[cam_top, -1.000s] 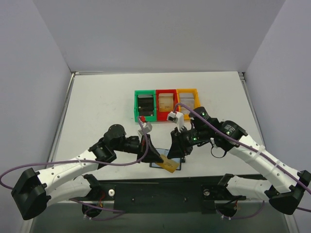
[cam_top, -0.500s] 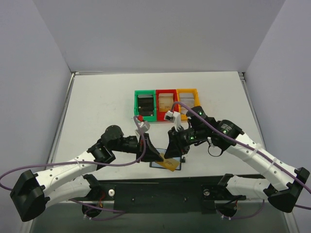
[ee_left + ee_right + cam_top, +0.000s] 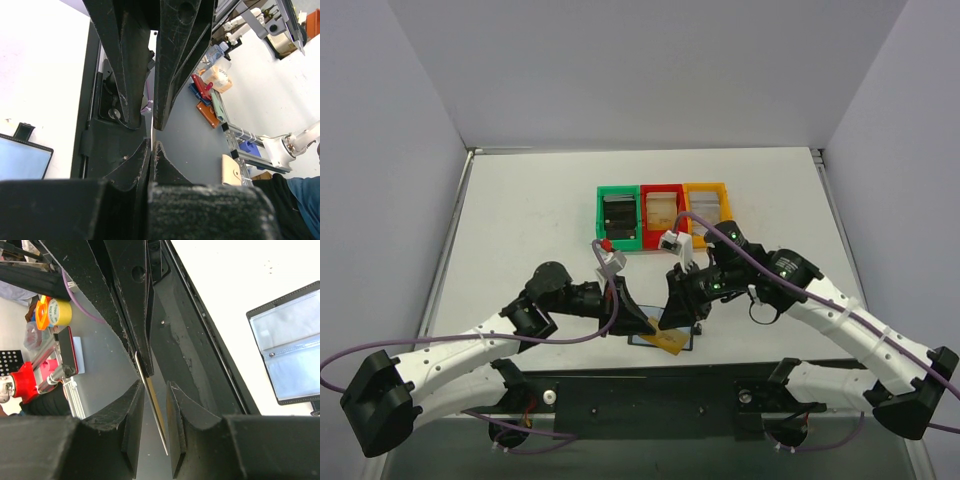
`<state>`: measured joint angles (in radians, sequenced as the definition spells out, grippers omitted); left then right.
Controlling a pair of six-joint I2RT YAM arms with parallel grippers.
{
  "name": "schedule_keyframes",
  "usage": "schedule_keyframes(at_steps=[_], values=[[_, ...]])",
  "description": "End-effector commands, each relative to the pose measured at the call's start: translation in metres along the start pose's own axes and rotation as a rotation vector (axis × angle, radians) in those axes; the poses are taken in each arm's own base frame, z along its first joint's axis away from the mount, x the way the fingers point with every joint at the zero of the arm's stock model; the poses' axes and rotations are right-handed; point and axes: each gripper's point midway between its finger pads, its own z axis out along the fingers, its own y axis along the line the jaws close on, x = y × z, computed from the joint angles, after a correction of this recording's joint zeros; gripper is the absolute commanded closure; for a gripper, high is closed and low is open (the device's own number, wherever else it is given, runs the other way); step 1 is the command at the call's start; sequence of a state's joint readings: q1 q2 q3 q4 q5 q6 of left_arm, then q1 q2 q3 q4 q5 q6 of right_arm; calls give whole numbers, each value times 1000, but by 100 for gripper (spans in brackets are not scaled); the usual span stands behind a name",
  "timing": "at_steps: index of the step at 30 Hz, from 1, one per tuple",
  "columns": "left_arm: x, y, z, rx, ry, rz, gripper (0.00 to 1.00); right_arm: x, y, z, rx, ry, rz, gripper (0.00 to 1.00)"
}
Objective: Take the credit cards out of the card holder
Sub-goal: Place the credit card in the storage box.
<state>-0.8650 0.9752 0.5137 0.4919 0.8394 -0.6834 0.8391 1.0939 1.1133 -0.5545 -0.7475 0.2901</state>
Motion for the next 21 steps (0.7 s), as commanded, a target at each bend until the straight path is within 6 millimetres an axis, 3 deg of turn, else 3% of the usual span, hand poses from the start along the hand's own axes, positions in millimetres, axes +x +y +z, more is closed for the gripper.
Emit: schedule_keyframes(at_steps=[1,21], values=[[-16,-19,0,74,-48,63,100,1,9,-5,-37,-18,-23,80],[-16,-20,-2,87,-62,52,100,1,12,-14,-65,-47,-28,82]])
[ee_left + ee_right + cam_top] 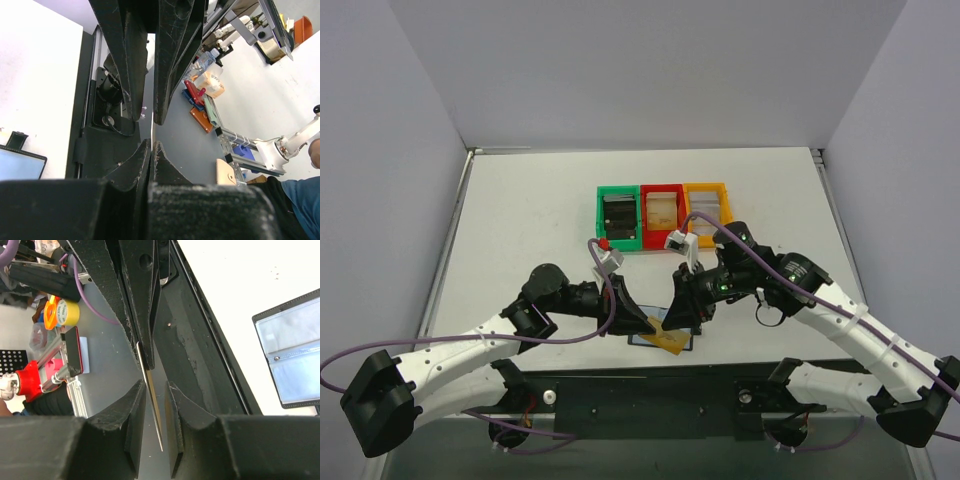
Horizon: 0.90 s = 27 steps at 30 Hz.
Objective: Take the credit cards out of the card holder
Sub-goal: Place the credit card in the storage box.
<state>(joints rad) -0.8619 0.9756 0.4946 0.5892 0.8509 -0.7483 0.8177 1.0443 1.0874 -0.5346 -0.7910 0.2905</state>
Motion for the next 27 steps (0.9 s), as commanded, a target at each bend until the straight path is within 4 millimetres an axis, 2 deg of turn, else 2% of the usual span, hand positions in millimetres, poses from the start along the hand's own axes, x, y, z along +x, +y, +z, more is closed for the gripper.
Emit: schedule_keyframes(at_steps=[1,5,8,10,12,13,14,15,18,19,20,22,23,24,25,26,27], values=[[-9,-11,-1,48,-26,55,100,1,5,-5,-27,-11,-13,83],[-9,-10,-1,43,-29,54,100,2,4,-4,-26,-7,-9,89],[-9,-11,-1,45,-29,55,100,1,5,-5,-33,-8,-12,100],[-10,-10,-1,41,-30,53,100,2,6,-5,-41,-6,-15,100],[-11,-7,-1,25,-30,52,84,2,5,-5,-32,-7,-13,100],[-12,-7,0,17,-29,53,72,1,5,-5,-31,-9,-15,100],[-13,-4,-1,4,-30,50,67,0,6,-6,-30,-13,-20,100],[-15,-6,-1,2,-36,58,55,-1,6,-5,-30,-11,-20,100],[-18,0,-4,-48,-46,50,36,-5,3,-6,-11,-16,-24,100],[-23,1,-7,-68,-65,57,24,-6,1,-7,1,-11,-26,100],[-22,6,-10,-97,-62,46,18,-8,-1,-8,14,-14,-22,100],[-32,14,-20,-170,-100,35,18,-16,-12,-12,66,-28,-14,100],[-46,21,-32,-232,-157,45,17,-22,-22,-15,126,-32,-14,100],[-51,27,-41,-282,-183,35,17,-27,-32,-20,169,-42,-5,100],[-69,32,-58,-354,-269,66,17,-36,-46,-24,248,-55,-4,100],[-72,36,-66,-396,-289,62,16,-42,-56,-27,299,-68,-2,100],[-83,38,-80,-456,-348,90,16,-54,-70,-33,390,-90,-20,100]])
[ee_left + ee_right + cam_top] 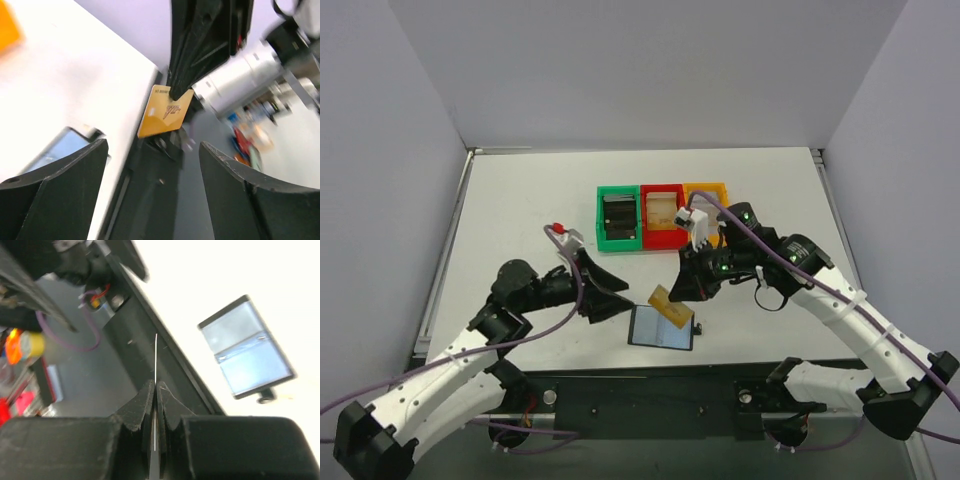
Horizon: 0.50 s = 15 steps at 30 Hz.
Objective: Take the credit cards out of the card holder
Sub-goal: Place the credit card in the storage box.
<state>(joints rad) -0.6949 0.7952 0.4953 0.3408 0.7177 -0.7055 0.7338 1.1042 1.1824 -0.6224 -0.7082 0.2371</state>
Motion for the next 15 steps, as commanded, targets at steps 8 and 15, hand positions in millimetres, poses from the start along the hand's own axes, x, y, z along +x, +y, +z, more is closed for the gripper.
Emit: schedule_keyframes(at_steps=[8,15], values=[[-60,33,-45,-324,-257,47,16,-93,-84,-3,437,-41,-68,100],[-46,37,-51,-321,-287,21,16,-122,-110,13,502,-70,-226,100]])
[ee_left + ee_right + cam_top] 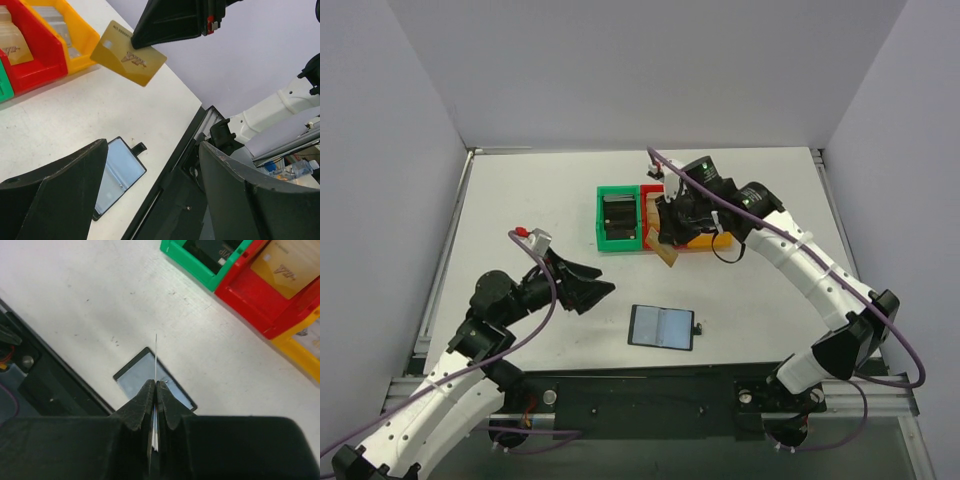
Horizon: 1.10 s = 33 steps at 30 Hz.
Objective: Take the credit cards out of the card holder
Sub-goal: Place the credit card in the storage box.
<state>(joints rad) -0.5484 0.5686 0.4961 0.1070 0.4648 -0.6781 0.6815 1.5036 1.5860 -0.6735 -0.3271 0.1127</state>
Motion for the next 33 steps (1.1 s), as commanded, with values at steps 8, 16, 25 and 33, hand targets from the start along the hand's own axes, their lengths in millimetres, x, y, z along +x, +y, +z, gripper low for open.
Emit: schedule_keyframes(at_steps=[8,16,25,33], values=[[4,7,0,-23,-13,-51,17,-20,-36,24,-65,-45,-572,100],[14,11,0,-24,11,-95,19,-42,-56,48,-250,-110,-734,100],[20,15,-6,-49,26,-91,20,-18,-88,95,-295,-45,-874,100],[37,26,-11,-107,93,-108,22,-16,-118,122,-276,-7,-891,100]])
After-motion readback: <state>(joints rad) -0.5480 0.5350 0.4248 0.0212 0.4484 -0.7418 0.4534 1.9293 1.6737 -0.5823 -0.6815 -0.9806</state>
